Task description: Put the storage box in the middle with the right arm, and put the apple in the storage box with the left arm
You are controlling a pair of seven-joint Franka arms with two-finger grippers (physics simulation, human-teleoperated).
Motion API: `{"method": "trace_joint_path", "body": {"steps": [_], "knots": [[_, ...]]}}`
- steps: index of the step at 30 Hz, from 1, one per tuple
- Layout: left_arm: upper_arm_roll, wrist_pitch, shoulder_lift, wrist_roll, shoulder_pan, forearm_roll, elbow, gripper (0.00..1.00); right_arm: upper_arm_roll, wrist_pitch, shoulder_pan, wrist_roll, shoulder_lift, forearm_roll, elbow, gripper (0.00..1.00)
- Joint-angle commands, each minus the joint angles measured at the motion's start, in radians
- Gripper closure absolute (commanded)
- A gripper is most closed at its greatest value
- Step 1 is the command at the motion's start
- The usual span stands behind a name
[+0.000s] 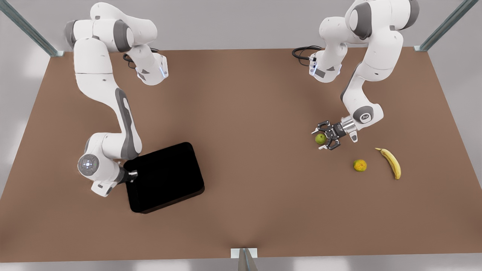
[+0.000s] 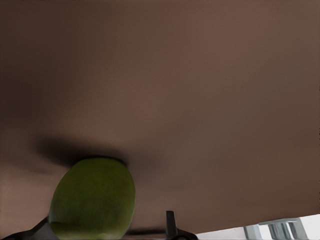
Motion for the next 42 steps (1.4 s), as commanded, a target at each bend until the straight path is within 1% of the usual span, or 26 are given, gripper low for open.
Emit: {"method": "trace_joint_path", "body": {"steps": [1,5,7,9,14,16,18,19,20,21,23,25,27,29,31,32,33,34,35,36,37,38,39,40,41,42], "knots": [[0.000,0.000,0.001,0.002,0.001,-0.002,0.000,0.00,0.000,-0.001,0.010,0.000,0.000,0.014,0.002,0.79],[0.000,-0.003,0.003,0.007,0.001,-0.002,-0.003,0.00,0.002,-0.001,0.158,0.003,0.038,0.040,0.065,0.79],[0.002,-0.006,0.006,0.010,0.007,0.000,-0.005,0.00,0.003,-0.004,0.213,0.000,0.165,0.101,0.216,0.79],[0.002,-0.008,0.027,0.013,0.022,-0.002,-0.003,0.00,0.054,-0.001,0.219,0.004,0.244,0.104,0.318,0.79],[-0.003,-0.008,0.042,0.041,0.022,-0.069,0.000,0.00,0.107,0.022,0.236,0.007,0.287,0.103,0.344,0.79],[-0.003,-0.009,0.042,0.041,0.022,-0.077,0.000,0.00,0.107,0.025,0.262,0.032,0.325,0.103,0.382,0.79],[-0.003,-0.011,0.041,0.041,0.022,-0.084,0.000,0.10,0.107,0.025,0.264,0.041,0.345,0.103,0.408,0.79],[-0.003,-0.015,0.042,0.041,0.022,-0.092,0.002,0.18,0.109,0.024,0.265,0.040,0.350,0.103,0.418,0.69],[-0.003,-0.015,0.044,0.041,0.022,-0.100,0.002,0.22,0.109,0.024,0.265,0.040,0.351,0.103,0.422,0.37],[-0.003,-0.015,0.049,0.041,0.022,-0.100,0.005,0.25,0.109,0.025,0.265,0.038,0.353,0.103,0.422,0.00],[-0.003,-0.015,0.055,0.041,0.022,-0.100,0.006,0.27,0.110,0.033,0.265,0.040,0.353,0.103,0.424,0.00],[-0.003,-0.017,0.055,0.039,0.022,-0.109,0.006,0.36,0.124,0.035,0.265,0.041,0.351,0.103,0.425,0.00],[-0.003,-0.018,0.053,0.039,0.022,-0.109,0.005,0.38,0.127,0.030,0.265,0.047,0.345,0.104,0.436,0.00],[-0.001,-0.026,0.053,0.039,0.022,-0.112,0.005,0.48,0.123,-0.010,0.256,0.040,0.291,0.104,0.436,0.00],[0.000,-0.028,0.053,0.037,0.022,-0.112,0.005,0.57,0.115,-0.213,0.189,0.036,0.160,0.101,0.434,0.00],[0.000,-0.031,0.053,0.036,0.022,-0.112,0.005,0.60,0.080,-0.362,0.135,0.036,0.075,0.101,0.434,0.00],[0.000,-0.031,0.053,0.036,0.024,-0.112,0.005,0.65,-0.007,-0.523,0.080,0.032,0.021,0.094,0.436,0.00],[0.002,-0.032,0.050,0.034,0.024,-0.112,0.005,0.66,-0.131,-0.647,0.066,0.041,0.006,0.098,0.436,0.00],[0.005,-0.040,0.038,0.021,0.024,-0.112,0.003,0.66,-0.179,-0.715,0.041,0.049,0.006,0.092,0.428,0.00],[0.008,-0.040,0.015,0.011,0.032,-0.107,0.003,0.74,-0.204,-0.720,0.030,0.049,-0.028,0.063,0.410,0.00],[0.018,-0.045,-0.029,0.004,0.035,-0.077,0.002,0.79,-0.196,-0.740,0.026,0.052,-0.094,0.006,0.384,0.00],[0.026,-0.043,-0.063,-0.035,0.035,-0.025,0.005,0.79,-0.187,-0.775,0.026,0.047,-0.172,-0.035,0.356,0.00],[0.035,-0.043,-0.086,-0.036,0.035,0.073,0.021,0.79,-0.111,-0.783,-0.003,0.052,-0.280,-0.086,0.290,0.00],[0.043,-0.045,-0.120,-0.036,0.035,0.178,0.046,0.79,0.001,-0.777,-0.066,0.052,-0.403,-0.152,0.217,0.00],[0.041,-0.049,-0.140,-0.062,0.033,0.319,0.093,0.79,0.005,-0.780,-0.066,0.052,-0.457,-0.152,0.180,0.00],[0.041,-0.081,-0.139,-0.088,0.033,0.434,0.152,0.79,0.005,-0.780,-0.066,0.053,-0.463,-0.152,0.174,0.00]]}}
